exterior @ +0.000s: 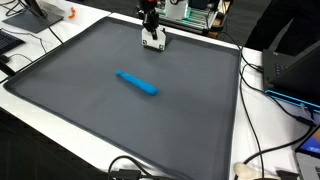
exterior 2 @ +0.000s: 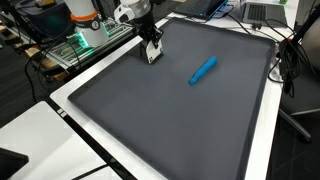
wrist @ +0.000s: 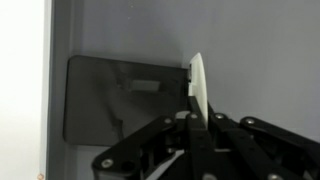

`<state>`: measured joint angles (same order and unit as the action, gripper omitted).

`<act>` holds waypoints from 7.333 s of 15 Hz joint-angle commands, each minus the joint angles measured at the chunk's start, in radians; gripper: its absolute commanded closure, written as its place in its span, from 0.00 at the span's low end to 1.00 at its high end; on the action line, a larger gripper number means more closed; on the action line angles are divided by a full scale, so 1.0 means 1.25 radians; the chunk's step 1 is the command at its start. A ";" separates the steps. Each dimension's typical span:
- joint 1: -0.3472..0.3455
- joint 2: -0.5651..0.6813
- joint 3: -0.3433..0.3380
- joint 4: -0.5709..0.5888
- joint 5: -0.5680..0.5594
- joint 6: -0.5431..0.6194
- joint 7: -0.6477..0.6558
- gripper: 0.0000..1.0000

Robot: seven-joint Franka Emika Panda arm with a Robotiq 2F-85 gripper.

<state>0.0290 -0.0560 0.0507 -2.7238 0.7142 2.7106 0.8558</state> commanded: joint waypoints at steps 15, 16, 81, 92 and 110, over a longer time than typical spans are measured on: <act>0.020 0.017 0.028 0.334 -0.347 -0.333 -0.049 0.99; 0.025 0.041 0.032 0.376 -0.362 -0.367 -0.064 0.99; 0.151 0.677 -0.024 1.128 -0.638 -0.655 -0.457 0.99; 0.154 0.733 -0.024 1.203 -0.634 -0.734 -0.468 0.99; 0.135 0.711 -0.016 1.151 -0.614 -0.743 -0.500 0.99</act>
<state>0.2088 0.8366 0.0324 -1.2433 -0.0615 1.8050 0.2484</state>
